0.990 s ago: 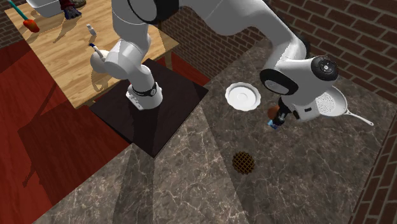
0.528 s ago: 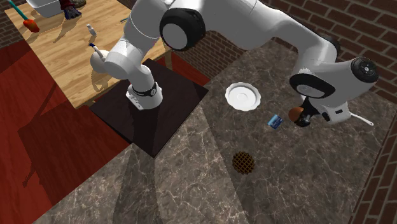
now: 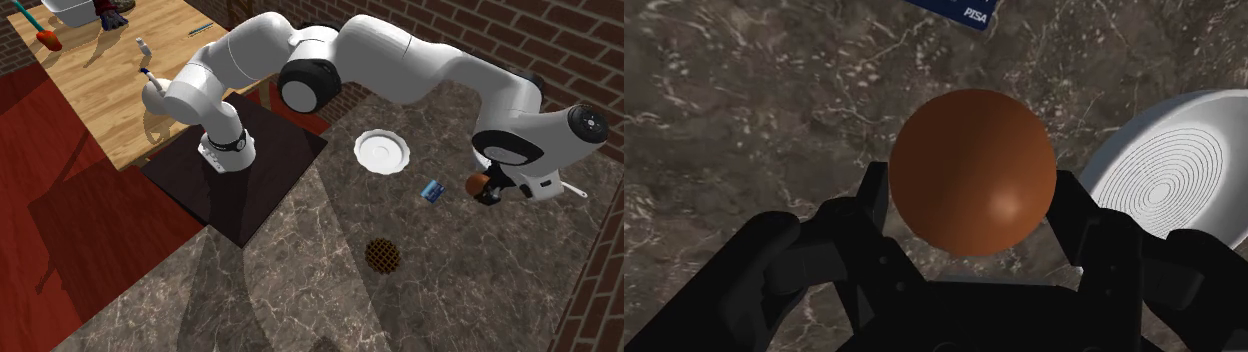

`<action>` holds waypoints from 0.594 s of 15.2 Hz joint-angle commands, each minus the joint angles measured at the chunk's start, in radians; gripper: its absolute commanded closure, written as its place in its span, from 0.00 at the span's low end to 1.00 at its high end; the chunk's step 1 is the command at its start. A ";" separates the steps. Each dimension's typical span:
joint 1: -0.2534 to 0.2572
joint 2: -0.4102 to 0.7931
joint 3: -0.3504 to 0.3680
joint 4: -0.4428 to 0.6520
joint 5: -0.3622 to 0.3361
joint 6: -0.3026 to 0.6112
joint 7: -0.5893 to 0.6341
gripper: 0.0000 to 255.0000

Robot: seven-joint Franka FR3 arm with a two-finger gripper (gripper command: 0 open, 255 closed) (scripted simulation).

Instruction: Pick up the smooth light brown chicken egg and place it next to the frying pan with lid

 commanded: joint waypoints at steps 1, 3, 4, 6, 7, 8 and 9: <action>0.001 0.009 0.001 -0.011 0.002 0.021 -0.004 1.00; 0.001 0.020 0.002 -0.019 0.004 0.039 -0.008 1.00; 0.001 0.025 0.003 -0.023 0.005 0.048 -0.011 1.00; 0.001 0.038 0.004 -0.027 0.007 0.064 -0.015 1.00; 0.001 0.044 0.005 -0.030 0.007 0.073 -0.017 1.00; 0.001 0.051 0.005 -0.030 0.008 0.080 -0.018 1.00; 0.001 0.058 0.006 -0.031 0.009 0.088 -0.020 1.00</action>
